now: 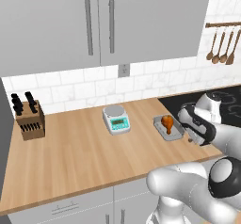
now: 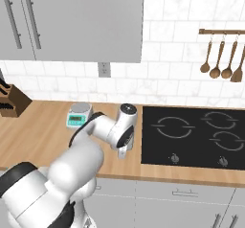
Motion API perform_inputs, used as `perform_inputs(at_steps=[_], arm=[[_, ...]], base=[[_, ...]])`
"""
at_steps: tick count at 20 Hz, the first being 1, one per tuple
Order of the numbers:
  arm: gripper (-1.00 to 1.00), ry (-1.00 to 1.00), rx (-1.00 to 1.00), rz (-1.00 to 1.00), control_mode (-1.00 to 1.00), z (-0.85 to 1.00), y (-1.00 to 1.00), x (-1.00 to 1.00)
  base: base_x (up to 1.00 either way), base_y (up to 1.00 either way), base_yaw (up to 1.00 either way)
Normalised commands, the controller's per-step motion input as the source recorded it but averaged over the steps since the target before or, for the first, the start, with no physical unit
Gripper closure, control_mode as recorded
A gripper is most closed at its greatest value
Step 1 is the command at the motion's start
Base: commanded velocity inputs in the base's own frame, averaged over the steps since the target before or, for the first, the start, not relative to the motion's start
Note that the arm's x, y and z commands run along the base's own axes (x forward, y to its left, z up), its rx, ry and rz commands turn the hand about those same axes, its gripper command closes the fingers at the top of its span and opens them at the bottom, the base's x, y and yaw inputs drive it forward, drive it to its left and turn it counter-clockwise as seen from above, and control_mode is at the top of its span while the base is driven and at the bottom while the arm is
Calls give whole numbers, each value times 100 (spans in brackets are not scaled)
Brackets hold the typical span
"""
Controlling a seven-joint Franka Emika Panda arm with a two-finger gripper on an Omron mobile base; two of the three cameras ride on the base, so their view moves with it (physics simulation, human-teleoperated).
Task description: Take the meat container that has the chicken drumstick and place it on the second highest rack of the freezer. Then take the vegetable container that has the garlic and eggplant and place it on the highest rack of the freezer.
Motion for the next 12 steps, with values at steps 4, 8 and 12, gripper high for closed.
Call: perform_inputs(at_steps=[4,8,12], arm=[[-100,0,0,4,-100,-36,0,29],[-100,0,0,3,-100,-31,0,26],[-100,0,0,1,-100,-20,-4,26]], base=[[0,0,0],[0,0,0],[0,0,0]])
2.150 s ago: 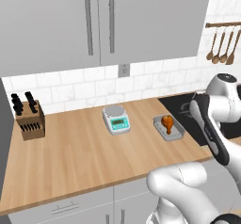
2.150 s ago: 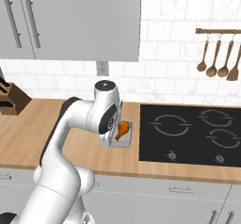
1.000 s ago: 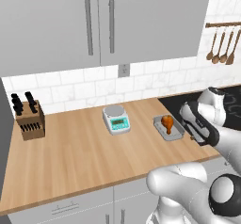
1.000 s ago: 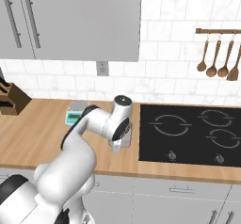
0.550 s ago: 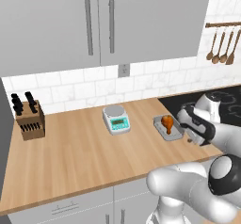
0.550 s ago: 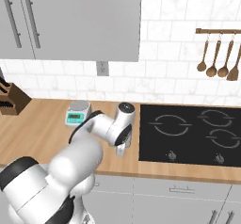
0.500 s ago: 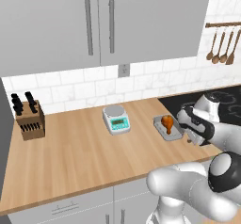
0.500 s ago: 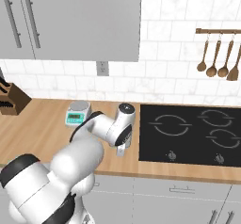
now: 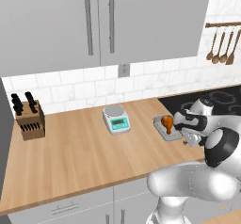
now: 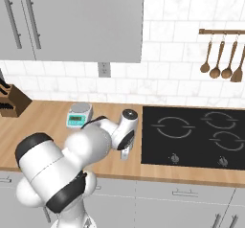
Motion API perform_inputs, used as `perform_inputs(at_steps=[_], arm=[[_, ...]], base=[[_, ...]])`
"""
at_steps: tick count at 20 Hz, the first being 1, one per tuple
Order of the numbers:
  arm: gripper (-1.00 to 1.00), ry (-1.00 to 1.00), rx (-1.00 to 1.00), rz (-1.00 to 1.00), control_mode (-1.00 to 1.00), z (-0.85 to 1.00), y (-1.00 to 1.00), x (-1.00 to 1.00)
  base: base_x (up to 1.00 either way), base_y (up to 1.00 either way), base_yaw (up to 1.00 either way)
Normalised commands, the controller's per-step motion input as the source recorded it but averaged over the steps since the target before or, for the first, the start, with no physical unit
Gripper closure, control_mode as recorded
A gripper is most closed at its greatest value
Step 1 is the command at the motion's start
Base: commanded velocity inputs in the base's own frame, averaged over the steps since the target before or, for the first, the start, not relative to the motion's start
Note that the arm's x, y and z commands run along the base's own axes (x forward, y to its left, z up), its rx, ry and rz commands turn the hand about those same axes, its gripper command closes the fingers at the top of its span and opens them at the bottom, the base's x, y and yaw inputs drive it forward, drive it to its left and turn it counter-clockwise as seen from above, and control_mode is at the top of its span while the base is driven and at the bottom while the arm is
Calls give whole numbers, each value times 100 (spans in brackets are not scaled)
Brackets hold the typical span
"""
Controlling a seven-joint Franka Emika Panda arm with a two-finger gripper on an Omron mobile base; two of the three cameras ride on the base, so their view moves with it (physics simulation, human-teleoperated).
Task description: Take the meat container that has the chicken drumstick and place it on the second highest rack of the freezer. Then take the vegetable container that has the garlic and eggplant and place it on the highest rack of the freezer.
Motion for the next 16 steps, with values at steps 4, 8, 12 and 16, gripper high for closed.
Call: perform_inputs(at_steps=[4,8,12,16], arm=[[-100,0,0,1,-100,-21,0,26],[-100,0,0,1,-100,-24,0,5],[-100,1,0,0,-100,-27,0,2],[100,6,0,1,-100,-31,0,6]], base=[[0,0,0],[0,0,0],[0,0,0],[0,0,0]])
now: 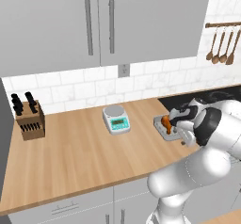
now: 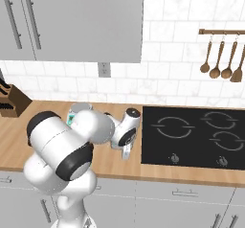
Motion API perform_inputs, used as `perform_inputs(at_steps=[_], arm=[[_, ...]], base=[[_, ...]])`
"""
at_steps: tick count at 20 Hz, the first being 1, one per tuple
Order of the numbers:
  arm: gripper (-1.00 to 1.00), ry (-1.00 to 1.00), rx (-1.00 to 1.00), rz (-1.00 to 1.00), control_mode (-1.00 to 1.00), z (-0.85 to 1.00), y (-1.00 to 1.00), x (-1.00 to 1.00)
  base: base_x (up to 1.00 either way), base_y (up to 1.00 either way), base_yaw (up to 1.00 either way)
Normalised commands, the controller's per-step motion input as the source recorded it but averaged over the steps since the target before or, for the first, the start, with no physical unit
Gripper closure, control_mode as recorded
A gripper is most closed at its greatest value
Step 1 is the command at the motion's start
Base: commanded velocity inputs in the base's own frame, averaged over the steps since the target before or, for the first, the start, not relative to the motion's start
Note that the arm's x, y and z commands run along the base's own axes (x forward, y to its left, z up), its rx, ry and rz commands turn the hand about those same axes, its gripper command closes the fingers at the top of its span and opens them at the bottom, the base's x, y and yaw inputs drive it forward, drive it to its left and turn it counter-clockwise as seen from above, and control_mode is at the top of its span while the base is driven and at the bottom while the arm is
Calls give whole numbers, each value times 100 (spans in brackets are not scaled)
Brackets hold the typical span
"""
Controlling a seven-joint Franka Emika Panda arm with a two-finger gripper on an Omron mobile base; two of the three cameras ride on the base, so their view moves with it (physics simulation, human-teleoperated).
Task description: Take the meat container that has the chicken drumstick and place it on the second highest rack of the freezer. Then take the vegetable container that has the garlic and eggplant and place it on the highest rack of the freezer.
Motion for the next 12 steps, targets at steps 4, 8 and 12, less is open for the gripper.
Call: perform_inputs(at_steps=[4,8,12], arm=[[100,5,0,1,-100,-31,0,6],[100,2,0,1,-100,-24,0,2],[100,4,0,0,-100,-9,0,2]], base=[[0,0,0],[0,0,0],[0,0,0]])
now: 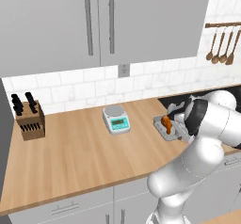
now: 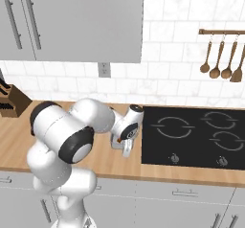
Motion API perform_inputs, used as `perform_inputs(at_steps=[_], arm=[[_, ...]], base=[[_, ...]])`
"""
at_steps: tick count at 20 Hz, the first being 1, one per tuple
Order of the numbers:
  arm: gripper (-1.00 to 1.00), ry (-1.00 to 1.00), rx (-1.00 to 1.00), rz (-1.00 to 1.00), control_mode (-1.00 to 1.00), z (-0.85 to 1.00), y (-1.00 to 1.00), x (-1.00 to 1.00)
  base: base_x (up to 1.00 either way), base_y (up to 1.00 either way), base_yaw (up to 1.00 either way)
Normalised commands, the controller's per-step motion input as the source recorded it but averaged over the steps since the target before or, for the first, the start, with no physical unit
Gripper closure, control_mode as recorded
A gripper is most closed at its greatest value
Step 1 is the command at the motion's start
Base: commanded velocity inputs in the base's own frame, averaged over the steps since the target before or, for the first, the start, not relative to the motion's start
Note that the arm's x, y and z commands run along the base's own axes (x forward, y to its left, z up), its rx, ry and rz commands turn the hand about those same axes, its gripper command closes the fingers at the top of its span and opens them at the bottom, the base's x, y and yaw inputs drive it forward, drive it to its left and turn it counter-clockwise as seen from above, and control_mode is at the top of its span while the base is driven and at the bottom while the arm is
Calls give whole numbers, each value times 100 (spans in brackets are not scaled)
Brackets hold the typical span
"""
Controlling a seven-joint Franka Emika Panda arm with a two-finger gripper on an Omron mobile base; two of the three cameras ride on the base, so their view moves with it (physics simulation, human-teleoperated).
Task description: Take the meat container that has the chicken drumstick and place it on the second highest rack of the freezer. Then take the vegetable container that has the garlic and eggplant and place it on the highest rack of the freezer.
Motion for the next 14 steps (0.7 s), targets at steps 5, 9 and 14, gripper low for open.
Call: perform_inputs(at_steps=[5,9,14], arm=[[100,4,0,0,-100,-1,0,1],[100,-5,0,0,-100,0,0,0],[100,-15,0,-1,-100,43,9,-15]], base=[[0,0,0],[0,0,0],[0,0,0]])
